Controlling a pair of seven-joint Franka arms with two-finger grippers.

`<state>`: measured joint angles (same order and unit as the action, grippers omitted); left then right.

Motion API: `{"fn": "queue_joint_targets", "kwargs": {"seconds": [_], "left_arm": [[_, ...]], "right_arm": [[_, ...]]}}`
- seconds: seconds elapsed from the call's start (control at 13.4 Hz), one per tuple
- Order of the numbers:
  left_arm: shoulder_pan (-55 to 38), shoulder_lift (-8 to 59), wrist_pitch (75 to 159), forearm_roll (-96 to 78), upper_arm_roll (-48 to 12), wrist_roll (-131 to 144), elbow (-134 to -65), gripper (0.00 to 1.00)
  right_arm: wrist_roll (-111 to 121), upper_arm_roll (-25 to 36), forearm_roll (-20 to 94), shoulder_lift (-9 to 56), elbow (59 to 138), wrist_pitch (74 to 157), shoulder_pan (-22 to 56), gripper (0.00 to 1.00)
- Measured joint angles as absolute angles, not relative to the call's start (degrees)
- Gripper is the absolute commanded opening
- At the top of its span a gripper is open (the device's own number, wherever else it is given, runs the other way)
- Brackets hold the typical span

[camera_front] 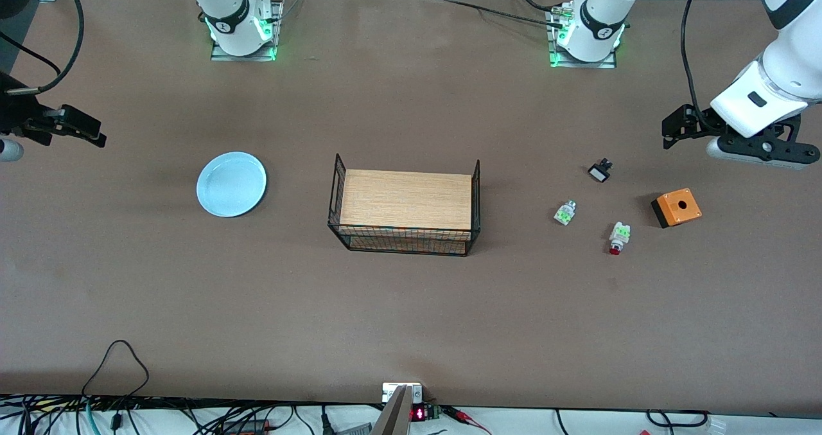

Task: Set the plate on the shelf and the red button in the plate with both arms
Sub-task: 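Move the right gripper toward the pale blue plate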

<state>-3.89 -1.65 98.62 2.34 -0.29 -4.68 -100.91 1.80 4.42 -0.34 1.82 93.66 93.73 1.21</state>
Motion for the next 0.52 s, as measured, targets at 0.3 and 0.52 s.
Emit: {"fn": "queue_joint_targets", "kwargs": {"seconds": [0.3,0.52], "left_arm": [[-3.89,-1.65,98.62,2.34,-0.29,-4.68,-100.91,1.0],[-3.89,-1.63,98.62,2.34,-0.27,-4.68,-100.91,1.0]], "right_arm": [[1.36,4.43,-0.34,1.85,93.68,93.35,1.2,1.0],[1.36,4.43,-0.34,3.4,94.46,92.66,1.2,1.0]]}}
